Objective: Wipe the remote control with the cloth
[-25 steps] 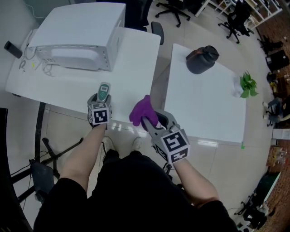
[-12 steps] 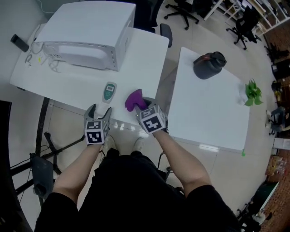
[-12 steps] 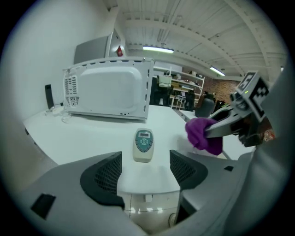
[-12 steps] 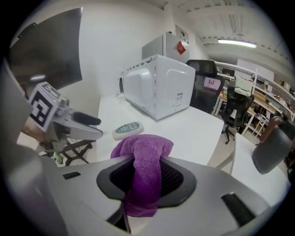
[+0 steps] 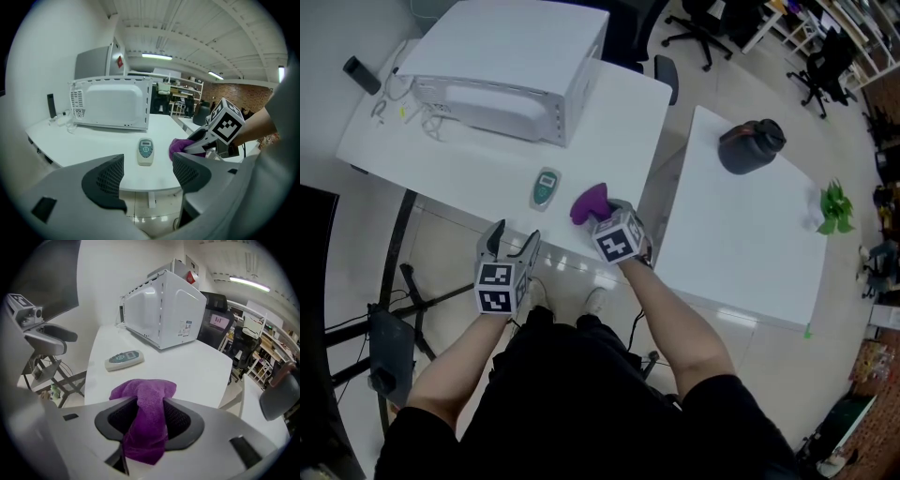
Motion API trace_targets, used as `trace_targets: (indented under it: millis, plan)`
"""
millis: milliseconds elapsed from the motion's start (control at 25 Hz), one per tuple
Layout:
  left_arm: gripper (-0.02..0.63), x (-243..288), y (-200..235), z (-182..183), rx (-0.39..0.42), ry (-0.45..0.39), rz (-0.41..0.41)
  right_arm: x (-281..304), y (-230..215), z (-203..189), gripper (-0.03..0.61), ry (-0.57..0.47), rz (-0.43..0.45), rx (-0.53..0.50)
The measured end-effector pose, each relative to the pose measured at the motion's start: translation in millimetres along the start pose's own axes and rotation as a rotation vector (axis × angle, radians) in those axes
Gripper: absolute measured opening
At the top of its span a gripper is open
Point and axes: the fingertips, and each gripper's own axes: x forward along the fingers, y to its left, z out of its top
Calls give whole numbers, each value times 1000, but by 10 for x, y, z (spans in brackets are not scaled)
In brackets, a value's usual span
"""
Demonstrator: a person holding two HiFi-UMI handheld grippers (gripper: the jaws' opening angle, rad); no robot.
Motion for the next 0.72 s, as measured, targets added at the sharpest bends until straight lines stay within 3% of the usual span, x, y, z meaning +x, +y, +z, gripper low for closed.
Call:
trace_targets:
  millis: [120, 400, 520, 720]
  plan:
    - [319, -40, -40, 95, 4, -20, -8, -246, 30, 106, 212, -55, 9, -8]
    - [296, -286, -343, 456, -1, -92, -79, -1331, 235, 512, 207, -309, 25, -30]
    - [251, -489, -572, 687, 38, -155, -108, -1791, 337, 589, 183, -415, 46, -26]
    - [139, -847, -902, 985, 116, -255, -120, -2337, 534, 670, 77, -546, 109, 3]
